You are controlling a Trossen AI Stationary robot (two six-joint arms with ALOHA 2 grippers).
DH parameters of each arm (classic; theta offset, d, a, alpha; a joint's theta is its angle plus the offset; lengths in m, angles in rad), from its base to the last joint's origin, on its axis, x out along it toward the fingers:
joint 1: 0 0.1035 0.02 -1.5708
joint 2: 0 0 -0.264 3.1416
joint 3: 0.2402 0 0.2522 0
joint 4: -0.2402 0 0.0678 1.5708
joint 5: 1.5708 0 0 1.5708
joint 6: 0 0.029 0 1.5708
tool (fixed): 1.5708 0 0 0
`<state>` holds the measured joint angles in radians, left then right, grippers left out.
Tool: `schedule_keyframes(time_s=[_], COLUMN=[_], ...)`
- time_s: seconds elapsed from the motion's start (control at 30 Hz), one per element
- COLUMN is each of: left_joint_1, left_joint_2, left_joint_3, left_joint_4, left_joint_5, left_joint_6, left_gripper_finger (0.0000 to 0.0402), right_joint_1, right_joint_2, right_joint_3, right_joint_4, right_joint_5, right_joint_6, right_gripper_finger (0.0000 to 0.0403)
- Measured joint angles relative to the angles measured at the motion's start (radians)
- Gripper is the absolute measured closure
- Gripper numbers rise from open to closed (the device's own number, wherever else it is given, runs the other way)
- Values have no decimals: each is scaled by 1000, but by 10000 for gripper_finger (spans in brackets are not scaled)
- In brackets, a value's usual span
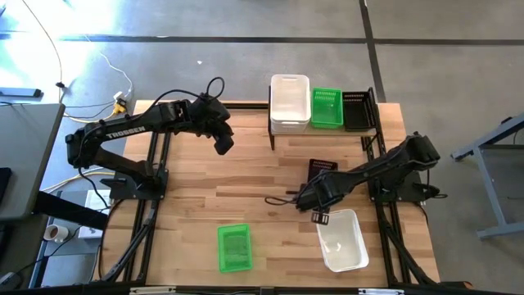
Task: Stack baskets on shelf by color
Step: Stack the black bin on top of the black bin
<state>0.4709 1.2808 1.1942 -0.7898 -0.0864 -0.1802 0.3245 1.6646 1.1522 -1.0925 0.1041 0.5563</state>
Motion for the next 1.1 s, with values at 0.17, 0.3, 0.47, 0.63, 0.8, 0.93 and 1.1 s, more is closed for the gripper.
schedule_keyframes(time_s=[0.17, 0.3, 0.47, 0.63, 0.8, 0.93, 1.1], left_joint_1=[0, 0, 0, 0, 0, 0, 0], left_joint_2=[0, 0, 0, 0, 0, 0, 0], left_joint_3=[0, 0, 0, 0, 0, 0, 0], left_joint_4=[0, 0, 0, 0, 0, 0, 1], left_joint_5=[-1, -3, -3, -3, -3, -3, -3], left_joint_6=[0, -1, -2, -2, 0, 0, 0], left_gripper_finger=[259, 259, 259, 259, 259, 259, 259], right_joint_1=[-23, -59, -96, -111, -92, -71, -51], right_joint_2=[0, 0, 0, -3, -43, -127, -258], right_joint_3=[-67, -109, -121, -120, -120, -120, -120], right_joint_4=[67, 136, 156, 186, 192, 203, 227], right_joint_5=[-3, -44, -77, -136, -149, -138, -112], right_joint_6=[20, 29, 28, 20, 69, 141, 227], right_gripper_finger=[248, 254, 310, 393, 394, 398, 401])
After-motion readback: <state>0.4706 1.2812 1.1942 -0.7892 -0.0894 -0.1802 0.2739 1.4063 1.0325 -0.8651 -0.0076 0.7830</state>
